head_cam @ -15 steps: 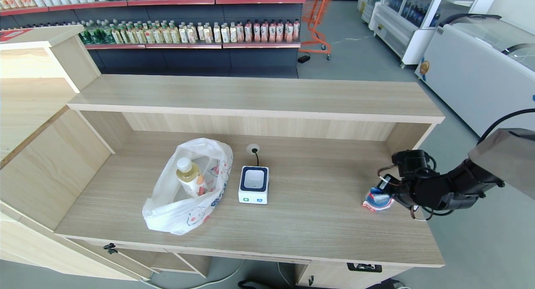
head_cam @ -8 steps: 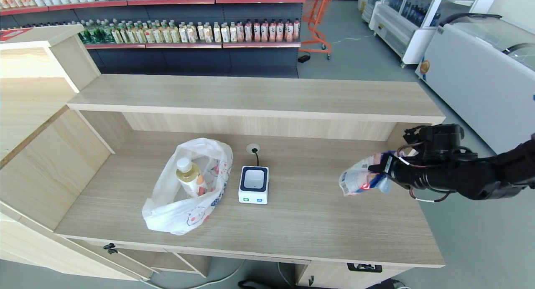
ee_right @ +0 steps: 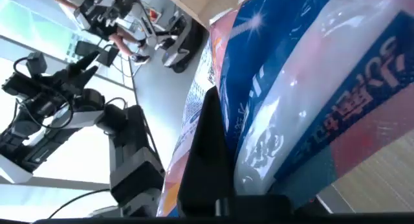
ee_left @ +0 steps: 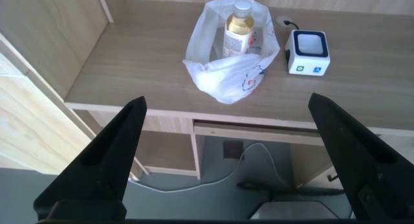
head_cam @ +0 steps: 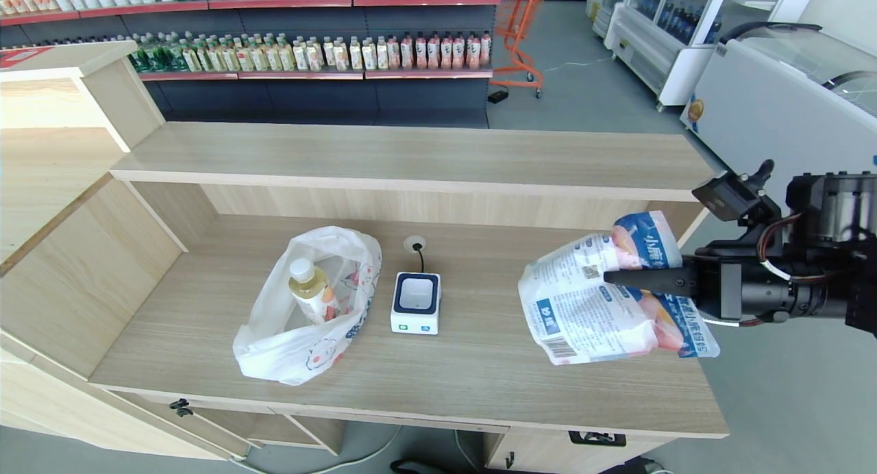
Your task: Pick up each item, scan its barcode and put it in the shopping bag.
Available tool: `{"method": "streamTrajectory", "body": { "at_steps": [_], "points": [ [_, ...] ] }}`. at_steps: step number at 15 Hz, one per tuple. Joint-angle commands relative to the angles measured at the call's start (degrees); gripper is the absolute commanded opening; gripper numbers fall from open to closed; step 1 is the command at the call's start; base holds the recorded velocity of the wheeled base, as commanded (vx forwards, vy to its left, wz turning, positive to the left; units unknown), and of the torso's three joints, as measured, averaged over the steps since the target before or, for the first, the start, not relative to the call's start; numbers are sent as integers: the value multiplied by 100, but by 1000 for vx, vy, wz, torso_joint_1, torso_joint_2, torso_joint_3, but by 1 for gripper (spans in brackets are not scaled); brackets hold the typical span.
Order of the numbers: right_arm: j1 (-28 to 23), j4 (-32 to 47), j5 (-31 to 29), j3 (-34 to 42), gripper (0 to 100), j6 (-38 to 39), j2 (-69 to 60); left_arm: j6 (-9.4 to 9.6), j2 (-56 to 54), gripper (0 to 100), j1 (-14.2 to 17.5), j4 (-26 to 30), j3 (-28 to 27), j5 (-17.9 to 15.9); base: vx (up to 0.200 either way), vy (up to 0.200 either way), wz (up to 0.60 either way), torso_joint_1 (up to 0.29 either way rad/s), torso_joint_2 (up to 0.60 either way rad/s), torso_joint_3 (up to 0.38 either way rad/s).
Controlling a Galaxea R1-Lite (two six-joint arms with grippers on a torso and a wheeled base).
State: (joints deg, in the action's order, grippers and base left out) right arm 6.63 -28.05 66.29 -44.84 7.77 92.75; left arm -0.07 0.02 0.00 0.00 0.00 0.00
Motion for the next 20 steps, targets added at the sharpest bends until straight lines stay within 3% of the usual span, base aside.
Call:
{"method": "streamTrajectory", "body": {
  "at_steps": [1,7,20],
  "points": [
    [471,-7,59,-8,0,278,-336,-1,-2,100,0,0,0,0,0,0,0,0,0,0],
    [954,-16,59,-157,0,849,-319,-1,-2,100,0,0,0,0,0,0,0,0,0,0],
    [1165,1,59,-245,0,1025,-292,-1,-2,100,0,0,0,0,0,0,0,0,0,0]
  ]
}}
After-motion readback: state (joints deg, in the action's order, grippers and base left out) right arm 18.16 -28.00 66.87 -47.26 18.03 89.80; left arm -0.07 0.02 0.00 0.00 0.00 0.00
